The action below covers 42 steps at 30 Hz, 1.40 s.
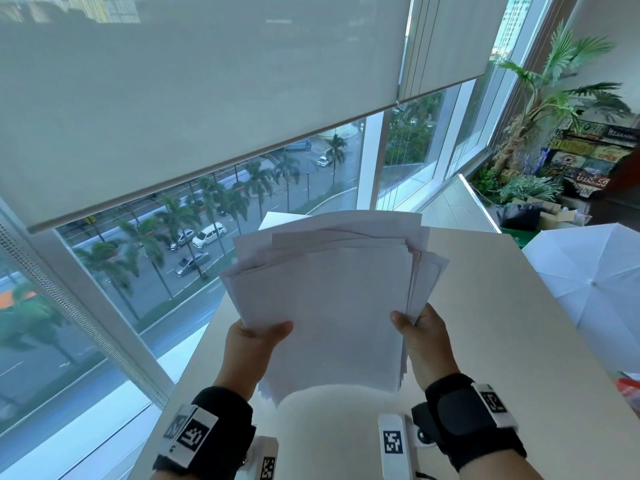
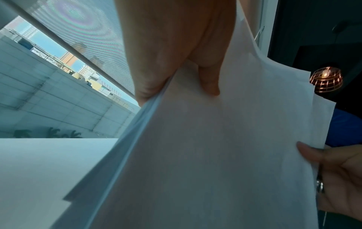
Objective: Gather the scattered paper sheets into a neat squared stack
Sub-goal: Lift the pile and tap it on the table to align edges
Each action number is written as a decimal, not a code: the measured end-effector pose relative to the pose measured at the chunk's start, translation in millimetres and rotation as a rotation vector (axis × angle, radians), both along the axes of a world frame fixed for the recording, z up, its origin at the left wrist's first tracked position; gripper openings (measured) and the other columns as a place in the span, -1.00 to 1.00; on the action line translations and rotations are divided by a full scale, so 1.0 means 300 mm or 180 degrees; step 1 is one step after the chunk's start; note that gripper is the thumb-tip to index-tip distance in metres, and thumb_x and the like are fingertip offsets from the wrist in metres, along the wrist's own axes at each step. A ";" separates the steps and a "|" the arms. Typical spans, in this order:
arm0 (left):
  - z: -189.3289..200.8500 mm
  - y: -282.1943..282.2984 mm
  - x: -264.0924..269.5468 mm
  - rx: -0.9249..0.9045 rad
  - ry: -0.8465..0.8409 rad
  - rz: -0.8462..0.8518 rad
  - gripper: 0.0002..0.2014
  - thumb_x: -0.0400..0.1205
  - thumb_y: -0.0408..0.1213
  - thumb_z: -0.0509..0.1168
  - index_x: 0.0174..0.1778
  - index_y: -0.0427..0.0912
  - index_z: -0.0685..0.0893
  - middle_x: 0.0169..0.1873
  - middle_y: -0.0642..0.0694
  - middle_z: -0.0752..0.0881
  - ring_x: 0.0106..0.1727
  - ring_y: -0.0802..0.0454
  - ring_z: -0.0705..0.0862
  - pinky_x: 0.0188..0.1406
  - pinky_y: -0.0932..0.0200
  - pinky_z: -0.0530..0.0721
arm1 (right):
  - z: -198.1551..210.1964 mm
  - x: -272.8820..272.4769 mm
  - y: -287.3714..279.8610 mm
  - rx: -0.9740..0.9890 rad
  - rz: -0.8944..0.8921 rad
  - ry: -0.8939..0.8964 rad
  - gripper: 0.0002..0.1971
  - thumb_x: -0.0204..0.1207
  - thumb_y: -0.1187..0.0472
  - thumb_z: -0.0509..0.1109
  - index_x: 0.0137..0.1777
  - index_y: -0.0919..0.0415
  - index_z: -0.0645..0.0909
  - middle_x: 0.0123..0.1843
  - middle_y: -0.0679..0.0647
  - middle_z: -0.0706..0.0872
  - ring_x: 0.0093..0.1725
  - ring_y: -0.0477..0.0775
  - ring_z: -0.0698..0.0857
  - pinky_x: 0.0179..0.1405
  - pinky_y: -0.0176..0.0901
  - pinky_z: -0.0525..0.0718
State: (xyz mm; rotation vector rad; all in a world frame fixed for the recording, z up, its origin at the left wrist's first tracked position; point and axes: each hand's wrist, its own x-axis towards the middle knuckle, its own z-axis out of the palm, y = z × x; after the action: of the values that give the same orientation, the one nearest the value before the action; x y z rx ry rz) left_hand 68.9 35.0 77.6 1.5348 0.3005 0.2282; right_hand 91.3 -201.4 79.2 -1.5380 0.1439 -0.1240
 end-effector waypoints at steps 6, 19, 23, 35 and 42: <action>0.036 0.033 0.009 -0.0165 -0.0211 -0.0216 -0.77 0.33 -0.56 0.49 -0.26 -0.13 0.76 -0.47 0.15 0.82 -0.40 0.25 0.77 -0.43 0.42 0.68 | 0.037 0.001 -0.015 0.0327 0.0304 -0.0234 -0.83 0.49 0.40 0.36 -0.05 0.10 0.62 -0.13 0.02 0.75 -0.19 -0.04 0.74 -0.28 -0.34 0.66; 0.035 0.027 0.026 -0.0091 -0.0246 -0.0344 -0.74 0.34 -0.61 0.47 -0.29 -0.12 0.77 -0.48 0.15 0.82 -0.39 0.26 0.77 -0.38 0.42 0.70 | 0.042 0.034 -0.018 0.0180 -0.0112 -0.0297 -0.59 0.70 0.16 -0.02 -0.39 0.16 0.42 -0.50 -0.01 0.53 -0.56 -0.16 0.42 -0.50 -0.30 0.39; 0.050 0.038 0.018 -0.0213 -0.0379 -0.0429 -0.74 0.26 -0.52 0.55 -0.24 -0.13 0.78 -0.41 0.12 0.84 -0.33 0.23 0.79 -0.36 0.40 0.70 | 0.062 0.028 -0.037 0.0032 0.0025 -0.0380 -0.56 0.70 0.09 -0.04 -0.38 0.09 0.48 -0.59 -0.24 0.64 -0.56 -0.33 0.53 -0.55 -0.53 0.45; 0.030 0.028 0.031 -0.0176 -0.0168 -0.0638 -0.63 0.10 -0.40 0.52 -0.16 -0.18 0.77 -0.36 0.07 0.86 -0.29 0.15 0.81 -0.34 0.35 0.72 | 0.024 0.012 -0.024 0.0049 0.0737 -0.0392 -0.13 -0.10 -0.52 0.45 0.20 -0.08 0.49 0.13 -0.11 0.72 0.12 -0.19 0.72 0.00 -0.29 0.67; 0.034 0.036 0.036 -0.0171 -0.0153 -0.0629 -0.70 0.14 -0.44 0.53 -0.22 -0.15 0.77 -0.40 0.10 0.85 -0.33 0.19 0.80 -0.35 0.37 0.72 | 0.117 0.018 -0.044 0.0312 0.0671 -0.0701 -0.14 -0.02 -0.43 0.50 0.28 -0.04 0.49 0.06 -0.20 0.79 0.06 -0.22 0.71 0.02 -0.37 0.64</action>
State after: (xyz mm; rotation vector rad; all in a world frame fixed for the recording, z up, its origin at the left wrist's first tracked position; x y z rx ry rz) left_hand 79.7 45.8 87.9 1.4925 0.1147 0.1002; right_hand 96.7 -214.6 114.3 -1.4221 -0.1843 -0.1163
